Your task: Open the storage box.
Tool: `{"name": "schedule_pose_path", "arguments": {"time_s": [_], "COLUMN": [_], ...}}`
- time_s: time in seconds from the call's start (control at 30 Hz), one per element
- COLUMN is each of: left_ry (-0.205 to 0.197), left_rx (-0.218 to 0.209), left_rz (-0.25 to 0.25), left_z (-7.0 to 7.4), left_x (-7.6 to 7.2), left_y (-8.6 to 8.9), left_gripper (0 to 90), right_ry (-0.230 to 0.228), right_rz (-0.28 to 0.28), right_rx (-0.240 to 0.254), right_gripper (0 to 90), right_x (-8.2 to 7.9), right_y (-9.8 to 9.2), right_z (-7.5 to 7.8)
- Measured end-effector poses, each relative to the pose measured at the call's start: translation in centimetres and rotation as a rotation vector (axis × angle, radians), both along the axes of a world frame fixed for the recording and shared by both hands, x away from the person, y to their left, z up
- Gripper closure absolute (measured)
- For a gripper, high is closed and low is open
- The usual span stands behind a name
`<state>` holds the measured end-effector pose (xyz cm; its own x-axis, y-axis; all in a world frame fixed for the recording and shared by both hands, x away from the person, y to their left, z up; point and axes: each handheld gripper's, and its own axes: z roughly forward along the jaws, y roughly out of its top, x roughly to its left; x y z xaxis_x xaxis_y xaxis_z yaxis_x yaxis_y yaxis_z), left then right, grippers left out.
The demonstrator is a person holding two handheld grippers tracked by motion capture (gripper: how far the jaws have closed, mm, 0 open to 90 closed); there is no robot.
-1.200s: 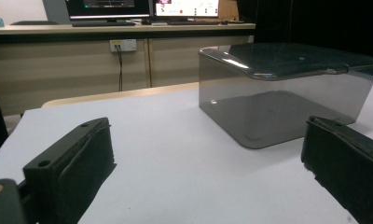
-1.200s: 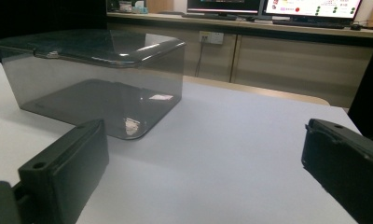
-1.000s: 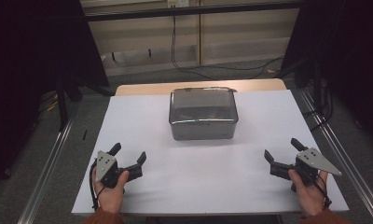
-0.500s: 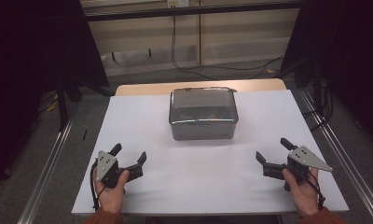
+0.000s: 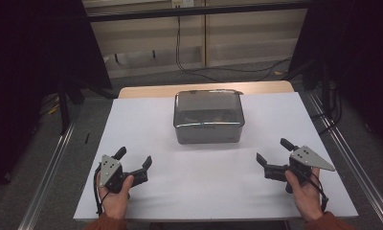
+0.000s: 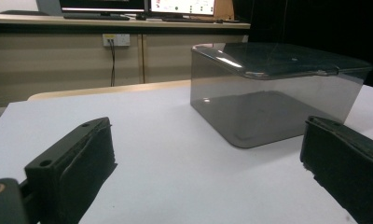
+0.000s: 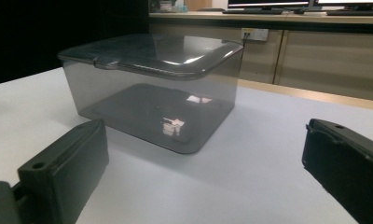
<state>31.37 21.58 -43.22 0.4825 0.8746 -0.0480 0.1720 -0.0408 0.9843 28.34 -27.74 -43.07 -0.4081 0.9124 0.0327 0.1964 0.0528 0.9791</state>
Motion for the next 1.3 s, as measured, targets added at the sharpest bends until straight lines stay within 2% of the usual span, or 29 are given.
{"name": "schedule_pose_path", "arguments": {"time_s": [0.43,0.6,0.67,0.73,0.9,1.17,1.27,1.3], "left_ry": [0.001,0.014,0.019,0.019,0.019,0.021,0.031,0.031], "left_rx": [0.009,0.014,0.019,0.021,0.020,0.013,0.010,0.010], "left_rz": [-0.026,-0.032,-0.037,-0.038,-0.034,-0.028,-0.034,-0.034], "left_z": [-0.1,-0.3,-0.3,-0.3,-0.3,-0.4,-0.4,-0.4], "left_x": [0.0,0.1,0.2,0.3,0.3,0.3,0.4,0.4], "left_y": [-0.4,-0.5,-0.6,-0.6,-0.5,-0.5,-0.4,-0.4], "left_gripper": [2.6,2.7,2.6,2.6,2.7,2.6,2.6,2.6], "right_ry": [-0.001,-0.012,-0.024,-0.031,-0.015,-0.023,-0.049,-0.049], "right_rz": [0.090,0.120,0.137,0.131,0.151,0.175,0.195,0.195], "right_rx": [0.001,-0.001,-0.014,-0.033,-0.006,-0.033,-0.078,-0.078], "right_gripper": [0.0,0.0,0.0,0.4,0.0,0.0,0.0,0.0], "right_x": [1.4,1.9,2.0,2.3,2.8,3.7,4.3,4.3], "right_y": [2.6,3.5,3.8,4.2,5.0,6.8,7.7,7.7], "right_z": [0.3,0.5,0.6,0.7,1.0,1.4,1.8,1.8]}}
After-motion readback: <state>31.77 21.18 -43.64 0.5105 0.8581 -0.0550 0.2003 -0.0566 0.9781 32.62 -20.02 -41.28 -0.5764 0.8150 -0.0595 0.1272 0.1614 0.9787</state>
